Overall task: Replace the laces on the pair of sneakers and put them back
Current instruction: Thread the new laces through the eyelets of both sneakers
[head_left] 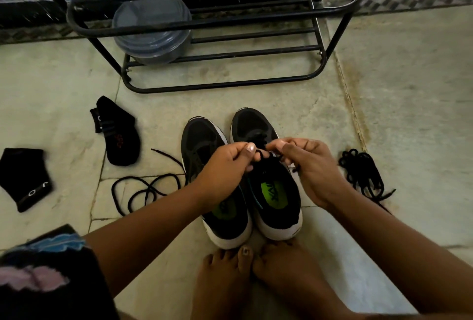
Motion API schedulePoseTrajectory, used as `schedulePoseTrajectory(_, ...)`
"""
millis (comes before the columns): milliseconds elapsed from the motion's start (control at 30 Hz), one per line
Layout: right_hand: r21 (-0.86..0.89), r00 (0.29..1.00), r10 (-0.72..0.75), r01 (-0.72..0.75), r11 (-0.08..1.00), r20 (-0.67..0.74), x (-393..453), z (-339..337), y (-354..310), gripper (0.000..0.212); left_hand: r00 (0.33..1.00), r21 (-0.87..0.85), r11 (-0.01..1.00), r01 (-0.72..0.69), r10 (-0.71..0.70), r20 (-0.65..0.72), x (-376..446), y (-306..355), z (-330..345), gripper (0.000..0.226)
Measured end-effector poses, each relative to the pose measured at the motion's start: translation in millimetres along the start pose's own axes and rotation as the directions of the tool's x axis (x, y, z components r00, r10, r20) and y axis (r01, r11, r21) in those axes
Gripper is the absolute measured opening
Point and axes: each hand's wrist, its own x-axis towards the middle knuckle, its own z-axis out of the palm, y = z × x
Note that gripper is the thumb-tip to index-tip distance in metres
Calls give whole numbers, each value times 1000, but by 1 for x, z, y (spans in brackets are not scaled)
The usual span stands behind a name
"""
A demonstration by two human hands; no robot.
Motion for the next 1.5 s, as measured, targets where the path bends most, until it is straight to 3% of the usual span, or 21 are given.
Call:
schedulePoseTrajectory(100, 263, 996, 85, -81, 961, -3, 2, 7, 2, 28, 995, -229, 971, 70, -83, -49, 3, -1, 12, 35)
schedulePoseTrajectory(200, 202, 993, 112, -105, 974, -25, 3, 8, 4, 25, 994, -261, 964, 55, -77, -75, 4, -2, 14, 29)
schedulePoseTrajectory(367, 73, 986, 155, -150, 986, -66, 3, 7, 7, 31, 999, -156, 988, -7, 0, -45, 3, -4, 14, 24)
schedulePoseTrajectory(567, -80, 993, 117, -119, 990, -35, -1, 10, 4, 29, 998, -158, 986, -61, 58, -24, 0, -2, 14, 29)
schedulePoseTrajectory(733, -33, 987, 134, -137, 990, -86, 1, 7, 1, 18, 988, -73, 986, -152, 151, -20, 0, -5, 12, 34)
schedulePoseTrajectory(867, 53, 975, 180, -175, 983, -131, 2, 6, -2, 23, 976, -1, 977, -214, 214, -29, 1, -6, 9, 32)
schedulePoseTrajectory(1033, 96, 969, 199, -186, 978, -145, 3, 7, 0, 14, 975, 113, 968, -224, 224, 11, 3, -9, 5, 14)
schedulePoseTrajectory(1100, 107, 970, 215, -203, 973, -118, 4, 7, 2, 13, 983, 134, 974, -183, 182, 16, 5, -9, 4, 20)
schedulePoseTrajectory(1200, 1, 980, 187, -187, 982, -75, 5, 7, 4, 15, 996, 114, 990, -86, 86, 6, 10, -7, 4, 28)
schedulePoseTrajectory(1333, -244, 996, 84, -82, 966, -4, 7, 5, 4, 24, 999, -95, 995, 14, -10, 37, 11, -3, 4, 26)
schedulePoseTrajectory(1500, -469, 971, 90, 24, 883, 220, 7, -8, -6, 18, 997, -193, 978, 78, -76, 19, 14, -1, 2, 14)
